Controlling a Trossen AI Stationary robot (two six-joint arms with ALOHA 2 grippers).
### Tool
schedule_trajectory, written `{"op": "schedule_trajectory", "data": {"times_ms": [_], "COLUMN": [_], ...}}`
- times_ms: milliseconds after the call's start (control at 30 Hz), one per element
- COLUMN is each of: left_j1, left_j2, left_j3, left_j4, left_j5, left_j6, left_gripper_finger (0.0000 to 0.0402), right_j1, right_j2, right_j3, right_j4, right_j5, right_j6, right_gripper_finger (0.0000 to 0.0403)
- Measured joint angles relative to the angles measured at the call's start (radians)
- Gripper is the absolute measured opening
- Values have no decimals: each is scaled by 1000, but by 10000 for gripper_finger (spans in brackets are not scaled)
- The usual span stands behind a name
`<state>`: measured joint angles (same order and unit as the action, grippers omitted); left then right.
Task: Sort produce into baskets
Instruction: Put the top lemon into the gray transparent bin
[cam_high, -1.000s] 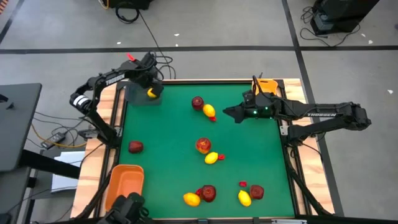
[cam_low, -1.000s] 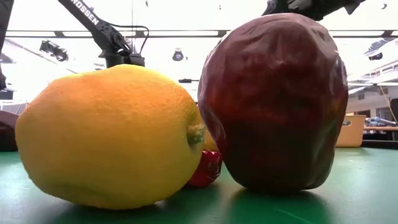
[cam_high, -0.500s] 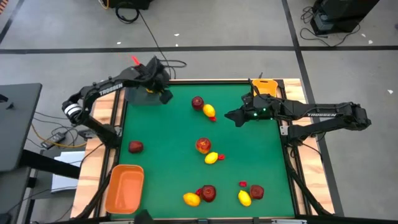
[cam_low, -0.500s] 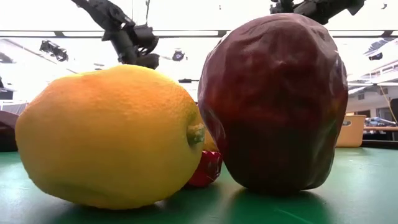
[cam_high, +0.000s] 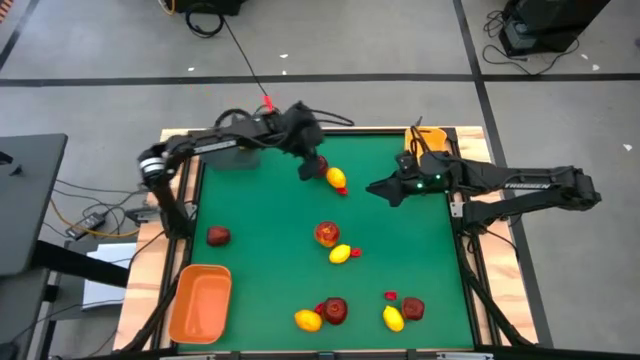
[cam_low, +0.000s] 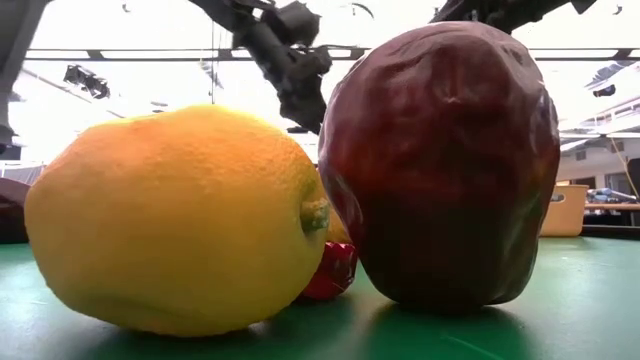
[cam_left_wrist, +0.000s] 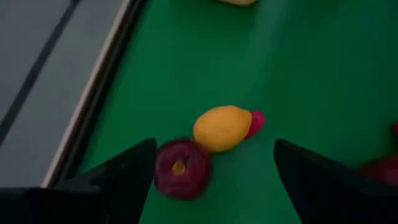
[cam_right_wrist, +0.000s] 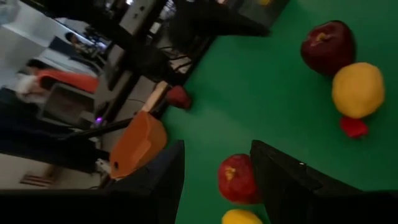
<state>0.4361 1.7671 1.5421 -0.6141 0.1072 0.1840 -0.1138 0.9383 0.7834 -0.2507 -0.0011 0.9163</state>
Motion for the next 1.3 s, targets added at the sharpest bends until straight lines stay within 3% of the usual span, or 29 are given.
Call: {"op": "schedule_trajectory", "data": {"times_ms": [200, 400, 667, 1100, 1300], "left_j1": [-6, -30, -55, -64, -68], "left_j2": [224, 357, 434, 510, 523], "left_j3": [214, 355, 373, 372, 372], "left_j4": [-88, -188, -196, -197, -152], "left_j5": [75, 77, -48, -51, -56], "left_j6": [84, 297, 473, 475, 486], "left_gripper_finger": [331, 330, 330, 329, 311], "right_j1": [37, 66, 130, 218, 253], "right_j2": [-26, -26, -26, -24, -24], "right_j3": [0, 0, 0, 0, 0], "right_j4": [2, 1, 3, 16, 36], "right_j5": [11, 46, 152, 277, 303], "right_j6": [45, 101, 159, 211, 232], "right_gripper_finger": [195, 195, 195, 195, 195]}}
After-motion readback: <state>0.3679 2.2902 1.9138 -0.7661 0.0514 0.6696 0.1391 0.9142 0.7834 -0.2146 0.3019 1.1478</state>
